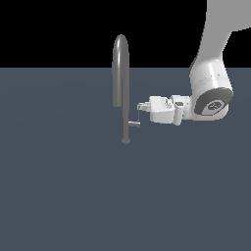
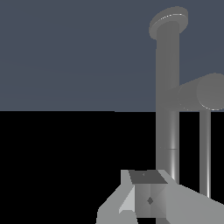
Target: Turn on the faucet by rotating a designated handle.
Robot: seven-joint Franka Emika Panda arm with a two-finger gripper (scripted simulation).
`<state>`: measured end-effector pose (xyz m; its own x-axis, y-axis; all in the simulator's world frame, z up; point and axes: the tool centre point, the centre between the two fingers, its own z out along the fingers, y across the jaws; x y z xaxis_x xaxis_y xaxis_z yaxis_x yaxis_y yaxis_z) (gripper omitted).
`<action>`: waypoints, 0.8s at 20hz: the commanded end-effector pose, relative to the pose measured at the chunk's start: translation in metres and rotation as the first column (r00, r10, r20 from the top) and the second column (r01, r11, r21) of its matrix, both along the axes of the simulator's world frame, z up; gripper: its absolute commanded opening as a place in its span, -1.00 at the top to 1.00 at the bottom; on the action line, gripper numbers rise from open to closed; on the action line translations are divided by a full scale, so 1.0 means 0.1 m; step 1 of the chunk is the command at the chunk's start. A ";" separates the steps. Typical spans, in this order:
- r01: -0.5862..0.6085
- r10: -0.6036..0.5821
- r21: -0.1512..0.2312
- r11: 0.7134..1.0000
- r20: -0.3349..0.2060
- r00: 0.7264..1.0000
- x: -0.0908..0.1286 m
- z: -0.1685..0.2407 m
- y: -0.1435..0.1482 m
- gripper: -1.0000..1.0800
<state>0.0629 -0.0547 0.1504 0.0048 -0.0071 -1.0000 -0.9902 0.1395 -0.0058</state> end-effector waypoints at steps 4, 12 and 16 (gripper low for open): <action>0.007 -0.007 0.007 1.000 -0.004 1.000 0.01 -0.02 0.01 1.00; 0.006 -0.006 0.007 1.000 -0.004 1.000 -0.15 0.03 0.03 1.00; 0.006 -0.006 0.007 1.000 -0.004 1.000 -0.25 0.07 0.05 1.00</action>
<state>0.0422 -0.0503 0.1555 0.0002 -0.0012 -1.0000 -0.9892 0.1465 -0.0003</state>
